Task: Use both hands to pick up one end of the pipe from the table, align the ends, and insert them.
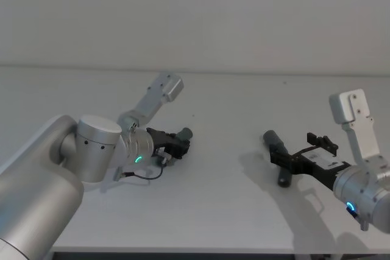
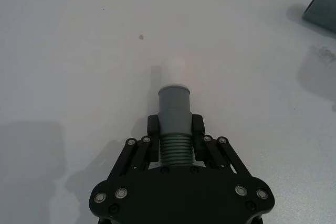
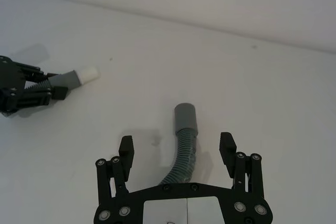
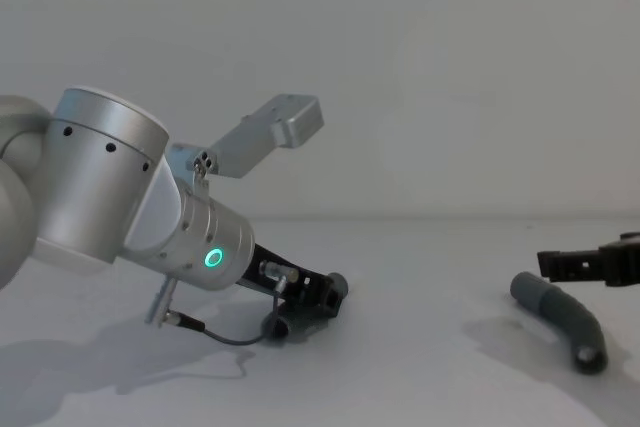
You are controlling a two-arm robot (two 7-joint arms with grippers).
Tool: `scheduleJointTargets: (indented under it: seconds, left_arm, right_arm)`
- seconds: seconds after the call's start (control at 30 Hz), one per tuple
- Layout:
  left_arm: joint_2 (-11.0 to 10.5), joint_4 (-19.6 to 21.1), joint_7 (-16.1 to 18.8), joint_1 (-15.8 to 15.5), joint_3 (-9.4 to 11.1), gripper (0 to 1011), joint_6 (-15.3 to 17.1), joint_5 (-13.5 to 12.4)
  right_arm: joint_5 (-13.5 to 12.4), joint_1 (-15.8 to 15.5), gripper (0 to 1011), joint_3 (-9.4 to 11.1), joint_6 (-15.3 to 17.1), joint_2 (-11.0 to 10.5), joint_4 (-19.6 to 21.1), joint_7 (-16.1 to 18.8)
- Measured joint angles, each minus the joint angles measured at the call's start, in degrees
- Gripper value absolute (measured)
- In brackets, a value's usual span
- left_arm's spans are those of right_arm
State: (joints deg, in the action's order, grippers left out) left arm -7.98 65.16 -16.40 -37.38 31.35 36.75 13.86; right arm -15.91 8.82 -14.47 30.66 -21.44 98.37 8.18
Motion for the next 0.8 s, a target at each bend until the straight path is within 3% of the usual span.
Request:
scheduleJointTargets:
  seconds: [0.3, 0.8]
  left_arm:
    - [0.00, 0.00, 0.00, 0.00, 0.00, 343, 0.00, 0.00]
    - [0.00, 0.00, 0.00, 0.00, 0.00, 343, 0.00, 0.00]
  right_arm:
    - [-1.19, 1.92, 1001, 0.12, 4.67, 1.45, -1.48, 0.70]
    - [-1.61, 5.24, 1001, 0.54, 8.42, 4.94, -6.30, -0.35]
